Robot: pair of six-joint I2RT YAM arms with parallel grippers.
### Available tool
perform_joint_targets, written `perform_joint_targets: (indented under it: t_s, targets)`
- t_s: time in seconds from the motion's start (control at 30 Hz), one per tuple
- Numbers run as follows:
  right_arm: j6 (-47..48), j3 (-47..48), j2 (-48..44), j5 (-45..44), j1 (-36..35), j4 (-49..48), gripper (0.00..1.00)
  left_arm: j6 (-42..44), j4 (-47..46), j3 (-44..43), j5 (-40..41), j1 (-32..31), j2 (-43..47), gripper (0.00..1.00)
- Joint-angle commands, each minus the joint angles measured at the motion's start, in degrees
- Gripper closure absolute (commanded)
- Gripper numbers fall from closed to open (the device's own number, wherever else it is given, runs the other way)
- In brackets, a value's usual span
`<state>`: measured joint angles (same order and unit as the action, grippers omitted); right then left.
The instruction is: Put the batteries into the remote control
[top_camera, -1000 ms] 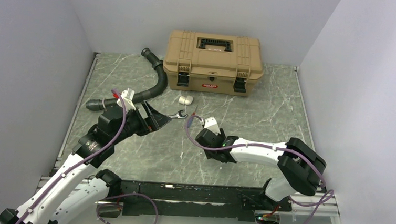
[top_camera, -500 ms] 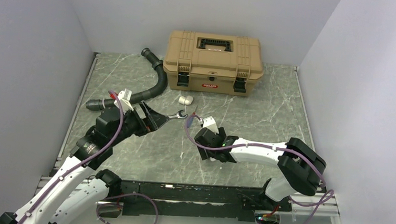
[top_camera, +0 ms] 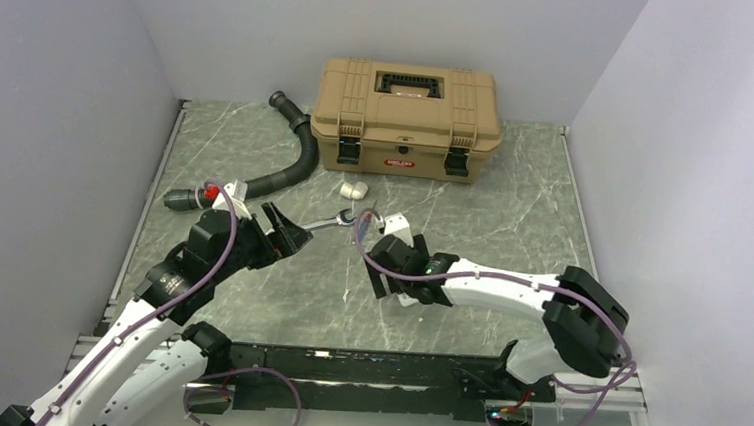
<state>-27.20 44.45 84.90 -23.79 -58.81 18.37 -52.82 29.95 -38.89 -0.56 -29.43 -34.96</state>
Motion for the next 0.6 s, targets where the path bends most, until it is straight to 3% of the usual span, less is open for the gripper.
perform_joint_targets:
  t_s: [0.0,0.13,0.27,0.57]
  targets:
    - [-0.4,4.5,-6.5,-2.0,0.6,0.7,0.11,3.3,2.3,-0.4,5.5,0.3,0.7,0.01]
    - [0.4,1.2,-12.4,5.7,6.4,-3.8,0.11,5.7,3.6,0.0,10.2,0.3,1.1,0.01]
    - [3.1,-5.4,-20.9,18.8,17.5,-11.3,0.11,7.3,3.7,1.0,13.7,0.3,2.3,0.01]
    - [4.6,-15.9,-34.5,22.1,28.3,-15.0,0.07,9.1,7.4,0.9,18.9,0.4,1.4,0.01]
